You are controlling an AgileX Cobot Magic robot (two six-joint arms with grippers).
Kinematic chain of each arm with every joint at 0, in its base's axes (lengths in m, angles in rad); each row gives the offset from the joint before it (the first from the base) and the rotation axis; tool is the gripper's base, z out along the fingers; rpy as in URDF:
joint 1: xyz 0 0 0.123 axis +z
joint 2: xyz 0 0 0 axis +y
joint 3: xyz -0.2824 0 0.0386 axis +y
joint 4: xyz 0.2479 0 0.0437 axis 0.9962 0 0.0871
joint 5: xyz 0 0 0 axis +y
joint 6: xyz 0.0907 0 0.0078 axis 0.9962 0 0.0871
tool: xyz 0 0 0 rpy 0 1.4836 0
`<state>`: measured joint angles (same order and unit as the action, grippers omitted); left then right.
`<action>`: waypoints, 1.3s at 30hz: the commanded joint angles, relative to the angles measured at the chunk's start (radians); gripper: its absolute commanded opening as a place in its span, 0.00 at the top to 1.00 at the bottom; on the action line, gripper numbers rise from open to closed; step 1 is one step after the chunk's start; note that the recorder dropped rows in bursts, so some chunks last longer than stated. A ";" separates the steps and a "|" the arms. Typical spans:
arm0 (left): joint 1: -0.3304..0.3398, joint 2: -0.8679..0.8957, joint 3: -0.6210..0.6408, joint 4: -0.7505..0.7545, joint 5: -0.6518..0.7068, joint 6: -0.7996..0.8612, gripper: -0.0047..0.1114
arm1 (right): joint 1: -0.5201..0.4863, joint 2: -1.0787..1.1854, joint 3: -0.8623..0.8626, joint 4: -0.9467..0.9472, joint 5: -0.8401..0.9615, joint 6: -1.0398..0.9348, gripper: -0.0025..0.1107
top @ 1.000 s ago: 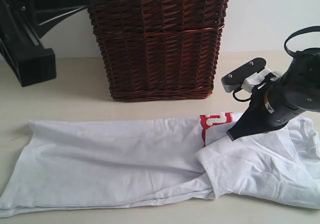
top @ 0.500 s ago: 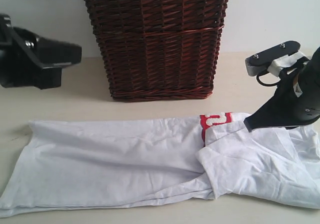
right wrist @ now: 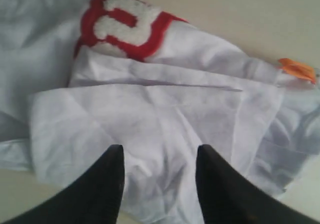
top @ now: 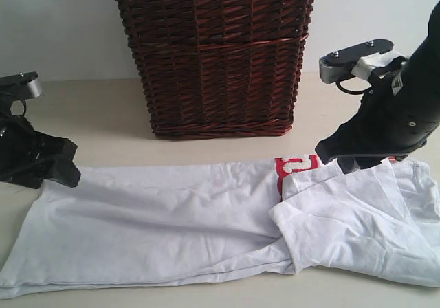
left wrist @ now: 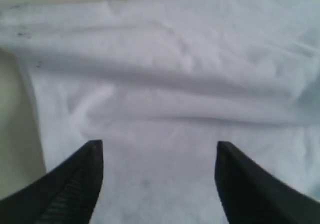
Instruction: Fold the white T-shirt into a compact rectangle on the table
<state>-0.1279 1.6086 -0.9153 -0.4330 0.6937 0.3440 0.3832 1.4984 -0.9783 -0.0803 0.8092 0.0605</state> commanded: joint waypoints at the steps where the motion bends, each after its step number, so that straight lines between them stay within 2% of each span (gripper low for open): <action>1: 0.101 0.077 -0.038 0.009 0.024 -0.030 0.44 | 0.000 -0.009 -0.044 0.112 0.086 -0.118 0.55; 6: 0.180 0.125 -0.038 -0.005 0.023 -0.030 0.44 | 0.000 -0.009 -0.044 0.147 0.065 -0.165 0.55; 9: 0.184 0.122 -0.038 -0.024 0.032 -0.028 0.44 | -0.046 0.003 -0.011 -0.041 0.013 -0.011 0.55; 12: 0.184 0.107 -0.038 -0.063 0.032 0.005 0.44 | -0.164 0.035 0.039 -0.169 0.011 0.151 0.49; 14: 0.184 0.099 -0.038 -0.084 0.035 0.019 0.44 | -0.254 0.059 0.055 -0.117 0.000 0.137 0.44; 20: 0.184 0.089 -0.038 -0.114 0.042 0.024 0.44 | -0.424 0.110 0.083 -0.067 -0.057 0.117 0.43; 23: 0.184 0.089 -0.038 -0.148 0.044 0.048 0.44 | -0.504 0.145 0.083 0.040 -0.078 0.016 0.43; 27: 0.184 0.089 -0.038 -0.173 0.044 0.075 0.44 | -0.587 0.198 0.070 0.307 -0.074 -0.232 0.43; 32: 0.184 0.082 -0.038 -0.267 0.058 0.137 0.44 | -0.693 0.282 0.026 0.352 -0.047 -0.286 0.43; 38: 0.184 0.049 -0.038 -0.493 0.032 0.361 0.44 | -0.705 0.346 0.021 0.568 -0.039 -0.494 0.43; 39: 0.184 0.022 -0.038 -0.520 0.032 0.406 0.44 | -0.705 0.357 0.021 0.560 -0.039 -0.510 0.43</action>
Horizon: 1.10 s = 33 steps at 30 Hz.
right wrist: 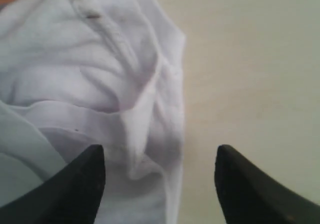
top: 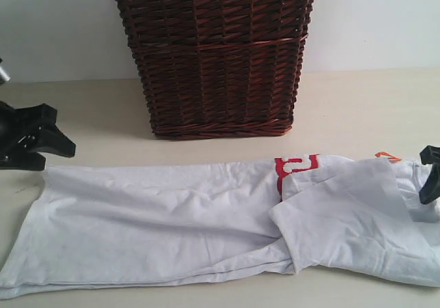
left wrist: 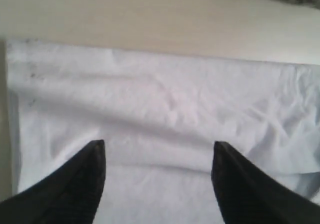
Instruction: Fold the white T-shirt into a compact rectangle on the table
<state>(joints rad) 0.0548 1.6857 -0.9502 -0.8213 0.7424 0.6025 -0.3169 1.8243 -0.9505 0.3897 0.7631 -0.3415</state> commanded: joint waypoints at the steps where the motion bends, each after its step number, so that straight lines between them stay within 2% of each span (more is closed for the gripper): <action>1: 0.002 -0.069 -0.003 -0.133 -0.017 0.147 0.44 | -0.005 0.036 -0.007 0.062 -0.003 -0.096 0.43; 2: 0.002 -0.102 -0.003 -0.161 0.000 0.147 0.44 | -0.005 0.040 -0.007 -0.030 -0.023 -0.006 0.43; 4: -0.009 -0.145 -0.001 -0.198 0.033 0.147 0.47 | -0.005 0.040 -0.007 -0.072 -0.039 0.062 0.43; 8: -0.078 -0.222 0.016 -0.242 0.037 0.188 0.61 | -0.005 0.090 -0.007 0.106 -0.041 -0.067 0.43; 13: -0.142 -0.329 0.016 -0.259 0.029 0.199 0.61 | -0.005 0.294 -0.027 0.189 -0.066 -0.103 0.43; 19: -0.147 -0.351 0.016 -0.276 0.026 0.205 0.61 | -0.005 0.331 -0.048 0.242 0.034 -0.164 0.47; 22: -0.147 -0.351 0.016 -0.282 0.037 0.205 0.61 | 0.000 0.333 -0.048 0.244 0.054 -0.180 0.60; 27: -0.147 -0.351 0.016 -0.286 0.046 0.205 0.61 | 0.024 0.335 -0.034 0.251 0.071 -0.239 0.94; 28: -0.147 -0.351 0.016 -0.289 0.048 0.205 0.61 | 0.028 0.335 -0.034 0.251 0.083 -0.246 0.98; 33: -0.147 -0.351 0.016 -0.300 0.064 0.203 0.61 | 0.057 0.272 -0.034 0.251 0.152 -0.258 0.98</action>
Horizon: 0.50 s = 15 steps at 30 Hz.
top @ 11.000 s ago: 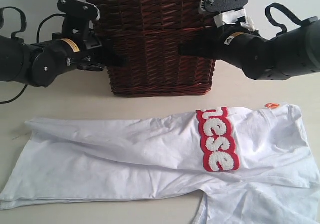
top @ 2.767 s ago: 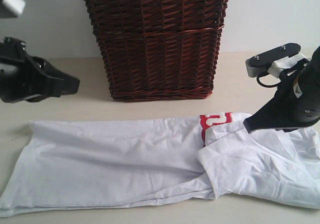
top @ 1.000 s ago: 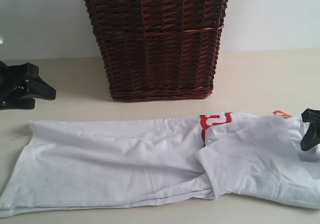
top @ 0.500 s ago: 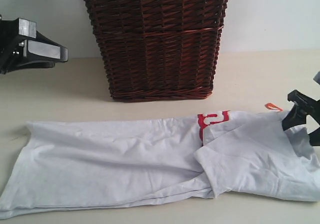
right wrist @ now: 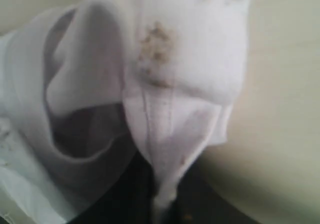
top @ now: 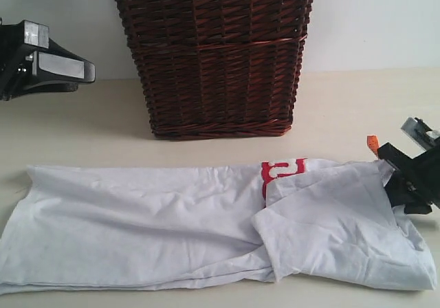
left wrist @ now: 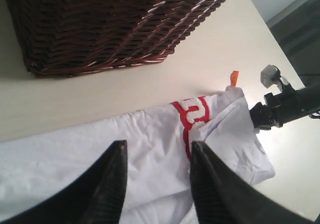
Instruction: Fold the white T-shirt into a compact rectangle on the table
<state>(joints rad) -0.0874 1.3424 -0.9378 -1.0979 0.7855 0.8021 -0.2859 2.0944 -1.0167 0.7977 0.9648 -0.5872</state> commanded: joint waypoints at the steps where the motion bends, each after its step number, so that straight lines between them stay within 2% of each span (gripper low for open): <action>1: -0.004 -0.007 0.003 -0.028 0.026 0.003 0.61 | 0.029 -0.024 0.033 -0.175 -0.036 -0.006 0.98; 5: -0.004 -0.010 0.003 -0.064 0.072 0.002 0.61 | 0.029 -0.140 0.033 -0.311 0.001 0.101 0.98; 9: -0.007 -0.017 0.003 -0.071 0.108 0.002 0.61 | 0.029 -0.286 0.033 -0.611 0.016 0.320 0.98; 11: -0.021 -0.021 0.003 -0.060 0.115 0.002 0.61 | 0.029 -0.346 0.033 -0.798 0.016 0.487 0.98; 13: -0.052 -0.026 0.014 -0.057 0.122 0.002 0.61 | 0.027 -0.395 0.020 -0.904 0.014 0.581 0.98; 15: -0.083 -0.032 0.019 -0.063 0.134 -0.001 0.61 | 0.027 -0.408 -0.020 -0.900 0.070 0.581 0.98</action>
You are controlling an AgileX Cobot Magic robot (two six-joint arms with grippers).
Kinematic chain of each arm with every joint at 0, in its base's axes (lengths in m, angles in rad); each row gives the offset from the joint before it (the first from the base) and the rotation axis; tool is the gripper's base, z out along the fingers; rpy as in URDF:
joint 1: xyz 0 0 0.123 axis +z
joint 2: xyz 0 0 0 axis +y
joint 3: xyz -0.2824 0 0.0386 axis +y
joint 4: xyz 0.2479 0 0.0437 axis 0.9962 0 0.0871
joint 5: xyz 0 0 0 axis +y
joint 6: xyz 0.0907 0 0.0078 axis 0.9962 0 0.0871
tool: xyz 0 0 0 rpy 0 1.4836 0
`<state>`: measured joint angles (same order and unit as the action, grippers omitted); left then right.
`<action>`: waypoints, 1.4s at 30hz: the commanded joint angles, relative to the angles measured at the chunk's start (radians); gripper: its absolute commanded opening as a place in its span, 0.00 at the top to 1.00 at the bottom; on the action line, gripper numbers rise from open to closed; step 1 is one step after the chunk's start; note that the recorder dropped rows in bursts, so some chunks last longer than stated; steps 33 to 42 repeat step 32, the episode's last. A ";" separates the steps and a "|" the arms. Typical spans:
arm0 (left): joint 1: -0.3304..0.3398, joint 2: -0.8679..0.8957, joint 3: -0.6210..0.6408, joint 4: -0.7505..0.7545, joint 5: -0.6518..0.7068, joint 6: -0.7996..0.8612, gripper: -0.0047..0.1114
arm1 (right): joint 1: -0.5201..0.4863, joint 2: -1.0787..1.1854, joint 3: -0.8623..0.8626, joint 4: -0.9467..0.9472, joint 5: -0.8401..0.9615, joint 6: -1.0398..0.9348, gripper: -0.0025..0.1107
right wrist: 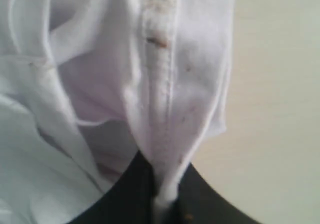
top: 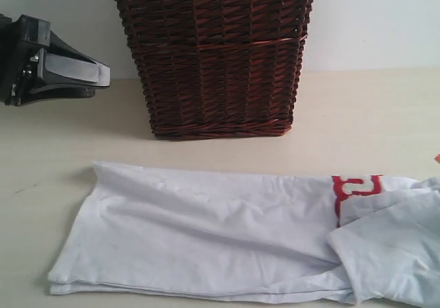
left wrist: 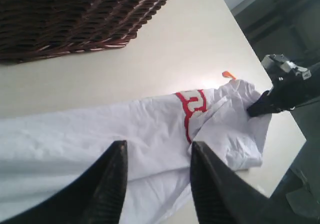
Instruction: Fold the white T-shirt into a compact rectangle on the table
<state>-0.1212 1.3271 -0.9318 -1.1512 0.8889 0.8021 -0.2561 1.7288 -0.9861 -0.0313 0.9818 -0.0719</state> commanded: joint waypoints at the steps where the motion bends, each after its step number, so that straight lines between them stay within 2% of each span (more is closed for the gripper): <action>1: -0.059 -0.019 0.013 -0.012 0.036 -0.001 0.61 | 0.001 -0.044 -0.064 -0.065 0.077 0.061 0.98; 3: -0.071 -0.030 0.013 -0.017 0.036 -0.001 0.61 | 0.000 -0.070 -0.126 0.003 0.158 0.015 0.98; 8: -0.071 -0.060 0.013 -0.028 0.024 -0.001 0.61 | 0.020 -0.232 -0.212 0.565 0.239 -0.221 0.98; 9: -0.071 -0.062 0.013 -0.037 0.024 -0.001 0.61 | 0.075 -0.270 -0.212 0.682 0.239 -0.237 0.98; 10: -0.071 -0.062 0.013 -0.039 0.024 0.001 0.61 | 0.131 -0.290 -0.212 0.712 0.239 -0.234 0.98; 12: -0.071 -0.062 0.013 -0.039 0.024 0.001 0.61 | 0.298 -0.304 -0.212 0.696 0.197 -0.133 0.98; 13: -0.071 -0.062 0.013 -0.039 0.024 0.001 0.61 | 0.422 -0.291 -0.212 0.654 0.123 -0.053 0.98; 15: -0.071 -0.062 0.013 -0.042 0.024 0.001 0.61 | 0.561 -0.253 -0.210 0.618 0.030 0.025 0.98; 21: -0.071 -0.062 0.013 -0.042 0.024 0.001 0.61 | 0.868 -0.059 -0.255 0.664 -0.208 0.072 0.98; 26: -0.071 -0.062 0.013 -0.042 0.024 0.001 0.61 | 1.049 0.142 -0.371 0.688 -0.331 0.072 0.98; 29: -0.071 -0.064 0.013 -0.039 0.046 0.001 0.61 | 1.108 0.242 -0.451 0.710 -0.379 0.047 0.95; 32: -0.071 -0.066 0.013 -0.039 0.049 0.001 0.61 | 1.129 0.321 -0.527 0.744 -0.320 0.007 0.80; 42: -0.071 -0.066 0.013 -0.039 0.049 0.001 0.61 | 1.129 0.321 -0.527 0.744 -0.320 0.007 0.80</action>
